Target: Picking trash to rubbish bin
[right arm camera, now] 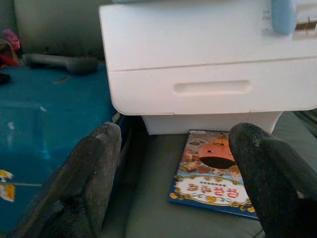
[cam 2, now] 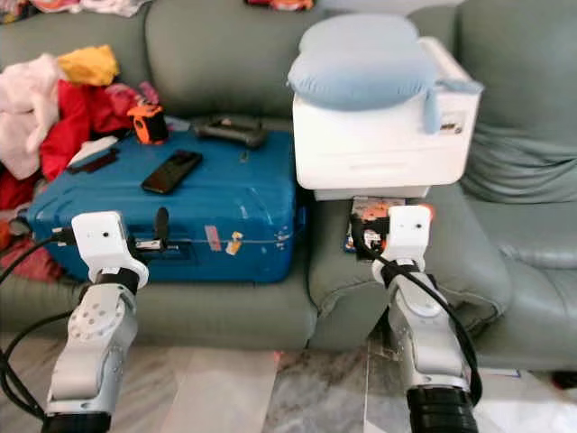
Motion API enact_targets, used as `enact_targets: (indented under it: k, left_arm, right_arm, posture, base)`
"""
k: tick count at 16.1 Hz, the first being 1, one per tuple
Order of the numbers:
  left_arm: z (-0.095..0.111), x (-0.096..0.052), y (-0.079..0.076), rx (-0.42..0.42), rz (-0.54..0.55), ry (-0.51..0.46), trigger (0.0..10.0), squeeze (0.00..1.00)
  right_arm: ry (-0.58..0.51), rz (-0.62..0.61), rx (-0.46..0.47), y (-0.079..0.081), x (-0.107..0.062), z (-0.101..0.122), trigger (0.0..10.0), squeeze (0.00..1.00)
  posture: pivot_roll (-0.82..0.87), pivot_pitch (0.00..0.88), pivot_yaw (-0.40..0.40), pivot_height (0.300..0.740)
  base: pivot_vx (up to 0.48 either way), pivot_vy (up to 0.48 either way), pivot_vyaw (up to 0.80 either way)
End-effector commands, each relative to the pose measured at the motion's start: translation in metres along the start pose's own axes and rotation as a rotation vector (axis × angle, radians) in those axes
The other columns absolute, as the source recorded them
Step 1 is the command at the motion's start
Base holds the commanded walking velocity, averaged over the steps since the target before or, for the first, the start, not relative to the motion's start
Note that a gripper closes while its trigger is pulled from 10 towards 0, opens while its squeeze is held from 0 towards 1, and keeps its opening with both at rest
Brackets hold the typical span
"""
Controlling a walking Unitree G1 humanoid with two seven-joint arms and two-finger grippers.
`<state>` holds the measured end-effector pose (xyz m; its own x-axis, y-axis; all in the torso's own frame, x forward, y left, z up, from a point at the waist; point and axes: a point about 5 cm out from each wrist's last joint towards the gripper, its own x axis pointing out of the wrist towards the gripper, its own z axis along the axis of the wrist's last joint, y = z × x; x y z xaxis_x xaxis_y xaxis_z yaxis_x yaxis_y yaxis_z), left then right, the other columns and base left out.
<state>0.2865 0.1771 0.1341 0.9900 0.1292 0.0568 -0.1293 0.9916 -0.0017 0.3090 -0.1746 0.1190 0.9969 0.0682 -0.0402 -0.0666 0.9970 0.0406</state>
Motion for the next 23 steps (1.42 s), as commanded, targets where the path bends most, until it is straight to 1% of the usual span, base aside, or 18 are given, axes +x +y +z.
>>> enact_targets:
  k: [1, 3, 5, 7, 9, 12, 13, 19, 23]
  left_arm:
    - [-0.0002, 0.0003, 0.0083, 0.019, 0.024, 0.007, 10.0, 0.00]
    - [-0.0010, 0.0006, 0.0087, 0.019, 0.031, 0.009, 10.0, 0.00]
    - [0.0007, 0.0004, 0.0060, 0.029, 0.032, -0.010, 10.0, 0.00]
    - [0.0017, -0.0001, 0.0025, -0.006, 0.013, -0.021, 10.0, 0.00]
    - [0.0016, -0.0001, 0.0019, -0.011, 0.012, -0.022, 10.0, 0.00]
    - [0.0007, 0.0013, 0.0033, -0.021, 0.026, -0.024, 10.0, 0.00]
    - [0.0010, 0.0024, 0.0029, -0.038, 0.026, -0.025, 10.0, 0.00]
    - [0.0002, 0.0033, 0.0018, -0.028, 0.015, -0.024, 10.0, 0.00]
    - [0.0005, 0.0032, 0.0021, -0.019, 0.009, -0.023, 10.0, 0.00]
  right_arm:
    - [-0.023, 0.028, 0.007, 0.0097, 0.0031, 0.0061, 10.0, 0.00]
    - [-0.022, 0.026, 0.006, 0.0089, 0.0037, 0.0068, 10.0, 0.00]
    - [-0.026, 0.029, -0.001, 0.0072, 0.0052, 0.0092, 10.0, 0.00]
    - [-0.033, 0.030, 0.004, 0.0081, 0.0074, 0.0118, 10.0, 0.00]
    - [-0.022, 0.038, 0.003, 0.0091, 0.0086, 0.0122, 10.0, 0.00]
    - [-0.021, 0.041, 0.013, 0.0099, 0.0088, 0.0119, 10.0, 0.00]
    - [-0.023, 0.043, 0.013, 0.0105, 0.0091, 0.0122, 10.0, 0.00]
    - [-0.019, 0.036, 0.022, 0.0114, 0.0073, 0.0093, 10.0, 0.00]
    - [-0.028, 0.038, 0.022, 0.0137, 0.0068, 0.0093, 10.0, 0.00]
  posture:
    - [-0.03, 0.025, 0.047, 0.740]
    - [-0.03, 0.023, 0.042, 0.740]
    - [-0.03, 0.018, 0.033, 0.740]
    - [-0.04, 0.011, 0.025, 0.740]
    - [-0.04, 0.006, 0.020, 0.740]
    - [-0.04, 0.000, 0.019, 0.740]
    - [-0.04, 0.000, 0.021, 0.740]
    - [-0.04, 0.004, 0.033, 0.740]
    - [-0.04, 0.005, 0.040, 0.740]
  base:
    - [0.000, 0.000, 0.00]
    - [0.000, 0.000, 0.00]
    - [0.000, 0.000, 0.00]
    - [0.000, 0.000, 0.00]
    - [0.000, 0.000, 0.00]
    - [0.000, 0.000, -0.80]
    - [0.000, 0.000, -0.79]
    - [0.000, 0.000, -0.79]
    - [0.000, 0.000, 0.00]
